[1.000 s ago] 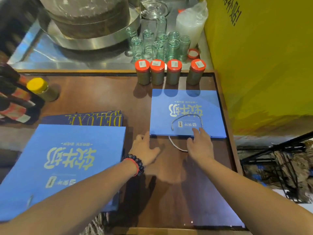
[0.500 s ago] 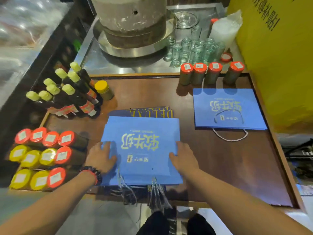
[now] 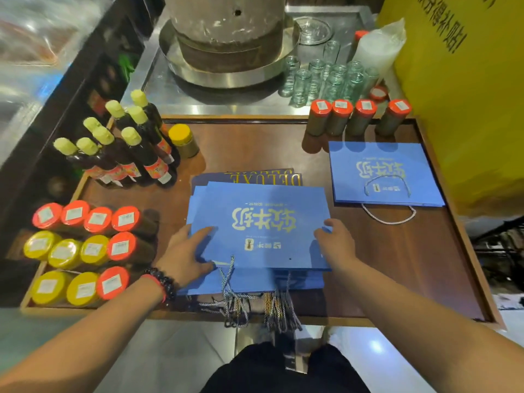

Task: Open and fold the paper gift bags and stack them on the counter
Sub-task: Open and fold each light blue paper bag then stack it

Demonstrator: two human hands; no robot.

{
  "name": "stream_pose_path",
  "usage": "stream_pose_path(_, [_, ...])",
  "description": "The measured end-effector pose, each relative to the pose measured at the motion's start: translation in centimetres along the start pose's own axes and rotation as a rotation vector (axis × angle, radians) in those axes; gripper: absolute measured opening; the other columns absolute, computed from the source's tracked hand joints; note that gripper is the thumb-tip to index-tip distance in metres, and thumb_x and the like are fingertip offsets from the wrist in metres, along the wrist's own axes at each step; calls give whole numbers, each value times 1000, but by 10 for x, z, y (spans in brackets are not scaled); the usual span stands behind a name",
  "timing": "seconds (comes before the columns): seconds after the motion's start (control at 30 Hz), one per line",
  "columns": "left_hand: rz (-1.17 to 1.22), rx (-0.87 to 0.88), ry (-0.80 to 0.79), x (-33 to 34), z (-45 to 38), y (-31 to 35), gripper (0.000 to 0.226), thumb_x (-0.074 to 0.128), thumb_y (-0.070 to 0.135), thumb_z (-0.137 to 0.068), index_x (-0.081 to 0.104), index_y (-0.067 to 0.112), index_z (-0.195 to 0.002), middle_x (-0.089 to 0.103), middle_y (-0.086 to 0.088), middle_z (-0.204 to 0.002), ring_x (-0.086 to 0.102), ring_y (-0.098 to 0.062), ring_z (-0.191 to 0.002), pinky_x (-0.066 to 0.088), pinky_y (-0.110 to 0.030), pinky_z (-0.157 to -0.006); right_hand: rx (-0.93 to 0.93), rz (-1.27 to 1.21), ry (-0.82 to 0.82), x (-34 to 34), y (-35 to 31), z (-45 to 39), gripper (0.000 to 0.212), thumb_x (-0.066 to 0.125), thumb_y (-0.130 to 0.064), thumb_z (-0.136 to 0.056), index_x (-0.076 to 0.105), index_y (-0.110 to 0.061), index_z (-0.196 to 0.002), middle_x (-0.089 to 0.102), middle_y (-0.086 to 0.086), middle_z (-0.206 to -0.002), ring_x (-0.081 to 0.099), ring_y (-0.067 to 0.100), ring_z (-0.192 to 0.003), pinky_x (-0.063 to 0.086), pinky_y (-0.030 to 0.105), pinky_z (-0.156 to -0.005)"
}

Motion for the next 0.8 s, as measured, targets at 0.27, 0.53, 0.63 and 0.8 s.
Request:
stream_pose_path(0.27, [-186, 210, 273, -22, -18, 88, 45, 49, 48, -74, 76, 23, -101, 45, -19, -141, 39, -38, -128, 38, -48, -101, -11, -34, 105, -91, -4, -27, 5, 60, -17, -85, 57, -21, -86, 52, 1, -89, 47, 23, -80, 35, 28, -59])
stream_pose_path(0.53, [-416, 546, 395, 4, -38, 238, 40, 41, 41, -83, 66, 16, -64, 61, -2, -69, 58, -30, -64, 42, -29, -46, -35, 446, 42, -188, 15, -39, 28, 51, -27, -85, 38, -17, -62, 45, 5, -69, 44, 28, -70, 28, 33, -56])
stream_pose_path(0.63, [-448, 559, 372, 18, -44, 297, 30, 60, 36, -77, 60, 14, -57, 50, -3, -58, 55, -31, -55, 28, -27, -44, -267, 680, 232, -227, 1, -29, 24, 47, -42, -83, 57, -25, -69, 61, 2, -89, 57, 29, -86, 43, 36, -67])
stream_pose_path(0.8, [-546, 500, 312, 48, -56, 392, 15, 71, 26, -77, 67, 13, -71, 57, -4, -70, 59, -31, -70, 30, -29, -50, -727, 727, 386, -235, -38, 18, 37, 50, -47, -76, 62, -18, -57, 44, -3, -56, 51, 27, -66, 29, 32, -55])
Point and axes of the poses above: each hand's wrist, its own z-axis away from the middle knuckle, its own x-axis out of the palm, y = z × x, the point moved 5 cm from there along -z, towards the middle knuckle
